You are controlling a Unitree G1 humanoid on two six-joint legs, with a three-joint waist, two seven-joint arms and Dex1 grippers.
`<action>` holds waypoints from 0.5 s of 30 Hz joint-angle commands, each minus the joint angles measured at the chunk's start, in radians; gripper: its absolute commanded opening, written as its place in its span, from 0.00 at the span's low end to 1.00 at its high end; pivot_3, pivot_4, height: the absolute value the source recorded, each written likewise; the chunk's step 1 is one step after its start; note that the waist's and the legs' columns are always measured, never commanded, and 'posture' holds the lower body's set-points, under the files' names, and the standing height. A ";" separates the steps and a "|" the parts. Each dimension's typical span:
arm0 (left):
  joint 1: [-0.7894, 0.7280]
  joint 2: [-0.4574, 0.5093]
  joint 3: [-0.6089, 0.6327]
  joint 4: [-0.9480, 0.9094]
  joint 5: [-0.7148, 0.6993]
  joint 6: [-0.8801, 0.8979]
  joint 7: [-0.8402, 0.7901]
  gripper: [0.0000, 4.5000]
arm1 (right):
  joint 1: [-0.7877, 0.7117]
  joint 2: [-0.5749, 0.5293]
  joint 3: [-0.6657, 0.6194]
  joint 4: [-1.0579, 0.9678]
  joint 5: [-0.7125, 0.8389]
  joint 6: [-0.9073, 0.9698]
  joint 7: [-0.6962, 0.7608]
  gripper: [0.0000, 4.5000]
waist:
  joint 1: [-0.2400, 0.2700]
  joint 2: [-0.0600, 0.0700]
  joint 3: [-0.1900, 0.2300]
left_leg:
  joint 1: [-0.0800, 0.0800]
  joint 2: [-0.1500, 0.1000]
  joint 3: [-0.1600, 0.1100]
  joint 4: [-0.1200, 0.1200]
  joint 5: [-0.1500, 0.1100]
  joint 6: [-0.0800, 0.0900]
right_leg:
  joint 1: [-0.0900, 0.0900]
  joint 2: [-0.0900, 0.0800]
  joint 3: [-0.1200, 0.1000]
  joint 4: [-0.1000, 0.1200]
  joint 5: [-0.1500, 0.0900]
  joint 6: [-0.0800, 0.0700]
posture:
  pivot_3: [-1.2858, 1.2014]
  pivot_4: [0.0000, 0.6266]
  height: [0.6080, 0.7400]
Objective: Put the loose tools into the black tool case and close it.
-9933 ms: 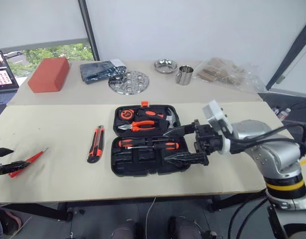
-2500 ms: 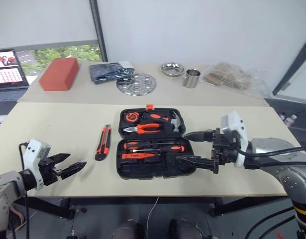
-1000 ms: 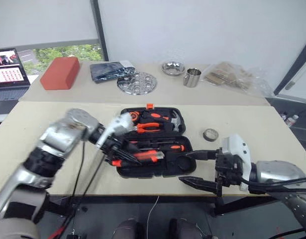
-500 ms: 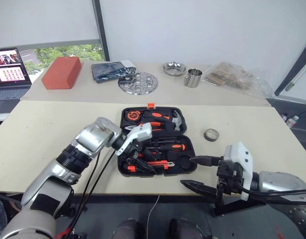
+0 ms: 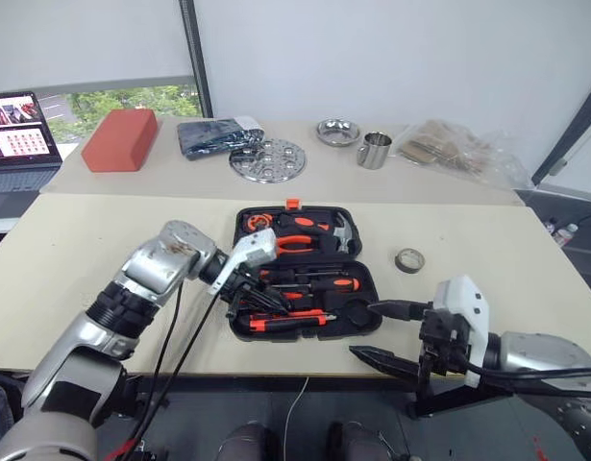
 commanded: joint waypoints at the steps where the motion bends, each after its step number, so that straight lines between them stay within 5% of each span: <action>1: 0.019 0.011 -0.099 -0.003 0.129 -0.136 -0.008 0.00 | -0.008 0.005 -0.008 -0.013 0.003 -0.023 0.001 1.00 | 0.001 0.000 0.000 | 0.000 0.000 0.000 0.000 0.000 0.000 | 0.000 0.000 0.000 0.000 0.001 -0.002 | 0.52 0.24 0.95; 8: 0.027 -0.040 -0.104 0.115 0.235 -0.253 0.065 0.00 | 0.021 0.003 -0.042 -0.021 0.000 -0.023 -0.014 1.00 | 0.008 0.005 -0.005 | 0.012 0.001 -0.002 -0.001 -0.003 0.003 | 0.013 -0.002 -0.002 -0.004 -0.003 0.003 | 0.52 0.24 0.95; 12: 0.017 -0.017 0.088 0.077 0.075 -0.197 0.016 0.00 | 0.092 -0.029 -0.182 -0.001 0.042 -0.009 0.026 1.00 | 0.008 0.006 -0.005 | 0.010 0.000 -0.003 0.000 -0.007 0.011 | 0.013 -0.003 0.001 -0.004 -0.003 -0.001 | 0.52 0.24 0.95; 15: 0.019 0.013 0.185 0.053 -0.028 -0.130 -0.032 0.15 | 0.141 -0.061 -0.268 0.030 0.061 0.000 0.084 1.00 | 0.002 0.005 -0.004 | 0.007 0.000 -0.004 0.000 -0.001 0.003 | 0.010 -0.003 0.001 -0.004 0.001 0.004 | 0.52 0.24 0.95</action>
